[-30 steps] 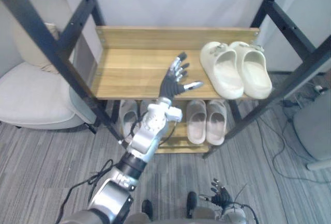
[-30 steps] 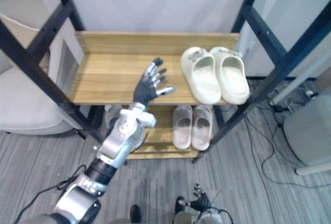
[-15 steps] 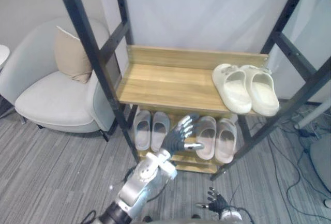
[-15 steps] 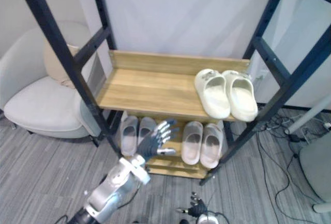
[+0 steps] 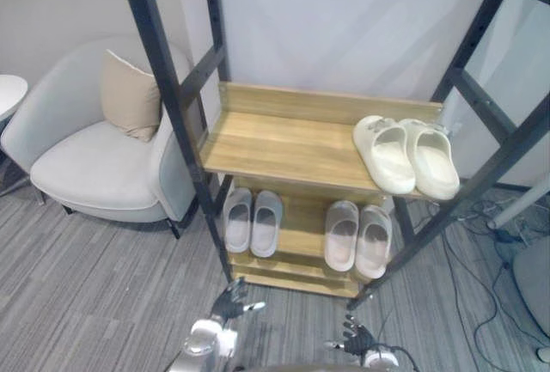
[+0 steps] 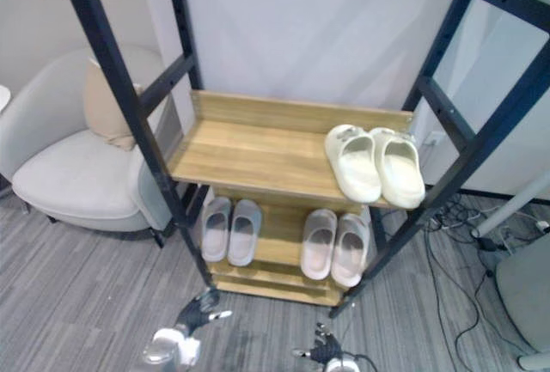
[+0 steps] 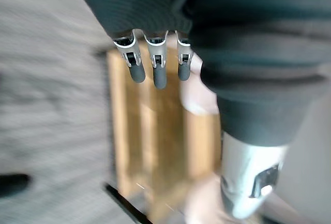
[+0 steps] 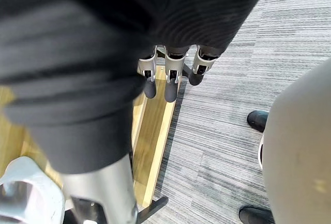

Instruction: Organize the slippers on the shoe rack

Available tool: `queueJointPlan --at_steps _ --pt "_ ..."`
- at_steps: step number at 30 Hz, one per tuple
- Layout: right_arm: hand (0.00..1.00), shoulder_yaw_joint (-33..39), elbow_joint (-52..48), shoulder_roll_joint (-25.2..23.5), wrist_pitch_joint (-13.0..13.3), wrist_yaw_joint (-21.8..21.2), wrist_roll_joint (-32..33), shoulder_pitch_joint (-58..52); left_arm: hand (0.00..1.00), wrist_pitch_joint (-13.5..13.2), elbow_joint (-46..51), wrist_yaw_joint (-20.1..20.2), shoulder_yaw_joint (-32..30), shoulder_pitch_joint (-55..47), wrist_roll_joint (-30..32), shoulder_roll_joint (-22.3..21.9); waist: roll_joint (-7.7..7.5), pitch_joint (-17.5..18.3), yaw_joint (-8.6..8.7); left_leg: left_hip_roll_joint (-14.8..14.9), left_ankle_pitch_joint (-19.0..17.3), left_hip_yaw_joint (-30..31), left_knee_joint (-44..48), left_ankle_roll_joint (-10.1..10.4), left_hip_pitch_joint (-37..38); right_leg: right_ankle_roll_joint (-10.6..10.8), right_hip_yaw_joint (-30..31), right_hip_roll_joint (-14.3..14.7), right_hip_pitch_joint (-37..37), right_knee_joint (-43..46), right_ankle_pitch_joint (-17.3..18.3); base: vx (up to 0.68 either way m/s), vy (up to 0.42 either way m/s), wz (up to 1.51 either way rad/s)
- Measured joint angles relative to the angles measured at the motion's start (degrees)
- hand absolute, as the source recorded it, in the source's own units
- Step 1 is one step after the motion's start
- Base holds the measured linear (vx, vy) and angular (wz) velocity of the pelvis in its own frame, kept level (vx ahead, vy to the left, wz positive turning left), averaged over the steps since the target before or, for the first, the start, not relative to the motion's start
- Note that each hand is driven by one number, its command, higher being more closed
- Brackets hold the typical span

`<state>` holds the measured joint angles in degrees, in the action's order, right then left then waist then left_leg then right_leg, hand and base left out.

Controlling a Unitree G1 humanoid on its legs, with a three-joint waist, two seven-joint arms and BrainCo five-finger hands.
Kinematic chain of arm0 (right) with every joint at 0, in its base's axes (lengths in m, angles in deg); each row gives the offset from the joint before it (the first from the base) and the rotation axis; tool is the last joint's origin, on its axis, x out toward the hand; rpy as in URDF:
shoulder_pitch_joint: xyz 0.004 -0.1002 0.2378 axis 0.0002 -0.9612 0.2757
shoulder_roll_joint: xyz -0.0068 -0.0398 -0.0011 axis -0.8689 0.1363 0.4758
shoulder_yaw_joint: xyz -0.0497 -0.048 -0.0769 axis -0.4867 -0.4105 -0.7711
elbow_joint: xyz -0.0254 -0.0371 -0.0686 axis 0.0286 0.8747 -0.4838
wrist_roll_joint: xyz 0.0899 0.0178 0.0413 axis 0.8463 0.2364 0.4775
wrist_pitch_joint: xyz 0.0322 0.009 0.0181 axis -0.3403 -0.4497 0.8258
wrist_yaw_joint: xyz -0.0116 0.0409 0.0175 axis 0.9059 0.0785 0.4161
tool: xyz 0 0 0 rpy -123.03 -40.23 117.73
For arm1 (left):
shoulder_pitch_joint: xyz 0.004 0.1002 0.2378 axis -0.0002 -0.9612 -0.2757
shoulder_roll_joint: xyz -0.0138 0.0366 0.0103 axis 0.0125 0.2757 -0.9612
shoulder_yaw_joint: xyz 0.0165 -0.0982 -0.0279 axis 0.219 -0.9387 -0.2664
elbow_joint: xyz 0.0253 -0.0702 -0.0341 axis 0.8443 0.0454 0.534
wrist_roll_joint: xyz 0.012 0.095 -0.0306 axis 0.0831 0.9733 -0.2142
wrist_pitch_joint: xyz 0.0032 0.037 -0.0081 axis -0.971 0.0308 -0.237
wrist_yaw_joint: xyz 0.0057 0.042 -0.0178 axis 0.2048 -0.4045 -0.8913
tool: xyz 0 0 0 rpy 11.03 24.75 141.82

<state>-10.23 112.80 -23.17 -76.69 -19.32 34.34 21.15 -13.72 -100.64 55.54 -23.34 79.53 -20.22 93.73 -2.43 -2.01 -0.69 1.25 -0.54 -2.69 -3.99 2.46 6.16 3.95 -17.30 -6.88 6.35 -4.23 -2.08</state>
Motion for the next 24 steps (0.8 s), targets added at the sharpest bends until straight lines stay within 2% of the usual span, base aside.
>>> queueJointPlan --at_steps 5,11,24 --pt "0.00 0.1 1.2 -0.1 0.4 0.4 -0.1 0.5 0.00 0.1 -5.6 -2.8 -6.6 0.0 2.4 -1.4 0.07 -0.1 -0.10 0.0 0.0 0.0 -0.5 0.0 0.0 0.2 0.0 0.0 -0.2 0.1 0.2 0.00 0.000 0.00" --pt "0.00 0.2 1.2 -0.1 0.5 1.1 -0.1 0.5 0.00 0.1 -7.2 -4.1 -9.5 0.1 3.8 -2.8 0.31 -0.1 -0.12 -0.1 0.0 0.1 -0.9 0.0 0.1 0.3 -0.1 0.0 -0.4 0.2 0.3 0.00 0.000 0.00" --pt "0.00 0.2 1.1 0.0 0.5 1.2 -0.2 0.5 0.00 0.1 -8.0 -5.2 -11.2 0.2 3.9 -4.2 0.93 -0.2 -0.13 -0.1 0.0 1.6 -0.9 0.0 -0.1 0.3 -1.3 -0.1 -0.9 1.5 1.5 0.00 -0.001 0.05"
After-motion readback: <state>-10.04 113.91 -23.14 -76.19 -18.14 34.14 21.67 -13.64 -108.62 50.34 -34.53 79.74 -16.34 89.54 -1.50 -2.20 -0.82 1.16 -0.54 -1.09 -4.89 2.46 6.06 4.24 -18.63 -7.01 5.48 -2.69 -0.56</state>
